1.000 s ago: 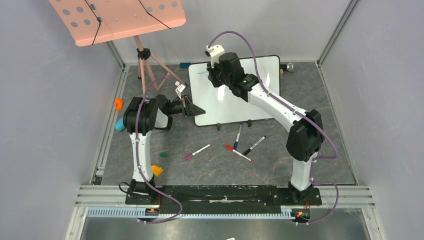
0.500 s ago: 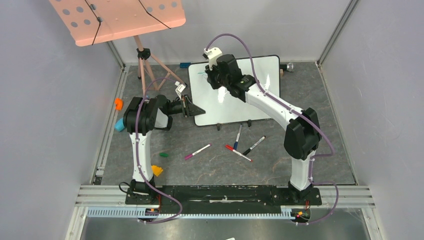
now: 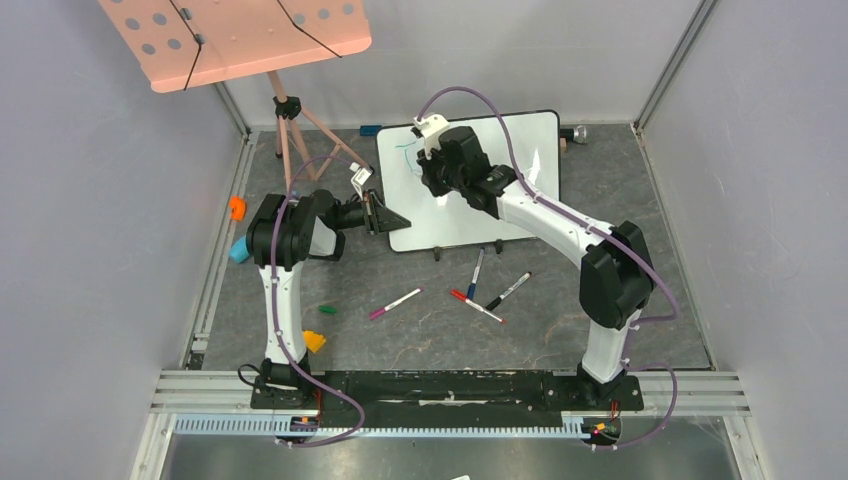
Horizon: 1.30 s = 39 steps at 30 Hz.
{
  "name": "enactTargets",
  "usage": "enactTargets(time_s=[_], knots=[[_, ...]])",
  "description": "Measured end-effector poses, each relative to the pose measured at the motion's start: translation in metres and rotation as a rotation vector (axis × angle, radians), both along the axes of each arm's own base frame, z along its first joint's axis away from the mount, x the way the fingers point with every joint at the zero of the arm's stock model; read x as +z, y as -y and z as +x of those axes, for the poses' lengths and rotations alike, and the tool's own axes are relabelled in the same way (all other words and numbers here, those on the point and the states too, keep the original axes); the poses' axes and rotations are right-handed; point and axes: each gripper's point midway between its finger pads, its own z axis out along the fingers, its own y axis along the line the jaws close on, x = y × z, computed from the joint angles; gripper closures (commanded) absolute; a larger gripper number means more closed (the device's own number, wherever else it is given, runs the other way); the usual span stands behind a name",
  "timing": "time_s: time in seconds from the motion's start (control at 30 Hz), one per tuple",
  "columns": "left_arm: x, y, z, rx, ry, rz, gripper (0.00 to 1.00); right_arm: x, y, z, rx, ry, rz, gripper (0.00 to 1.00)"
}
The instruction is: Write a sentence on the whiteboard
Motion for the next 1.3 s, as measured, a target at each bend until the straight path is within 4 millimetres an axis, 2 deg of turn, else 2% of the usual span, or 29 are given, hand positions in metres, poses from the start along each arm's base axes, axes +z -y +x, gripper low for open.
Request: enactTargets(time_s=[0.17,0.47,0.57,0.77,0.87,1.3], knots=[[0.000,0.000,0.000,0.000,0.000,0.000,0.98,-0.005,0.001,-0.004,0.008,-0.016,0.001,1.00],[0.000,0.000,0.000,-0.001,0.003,0.000,0.98,0.000,0.000,-0.005,0.014,-0.020,0.005,1.00],[0.000,0.000,0.000,-0.001,0.003,0.000,0.98,0.010,-0.002,-0.005,0.025,-0.012,0.020,1.00],[0.000,0.000,0.000,-0.001,0.003,0.000,0.98,0.043,-0.001,0.000,0.016,0.040,0.056,1.00],[0.000,0.000,0.000,-0.001,0.003,0.000,0.98,0.052,0.001,0.004,-0.003,0.059,0.059,1.00],[0.000,0.000,0.000,-0.001,0.004,0.000,0.98,0.039,0.021,0.009,-0.078,0.038,-0.021,1.00]])
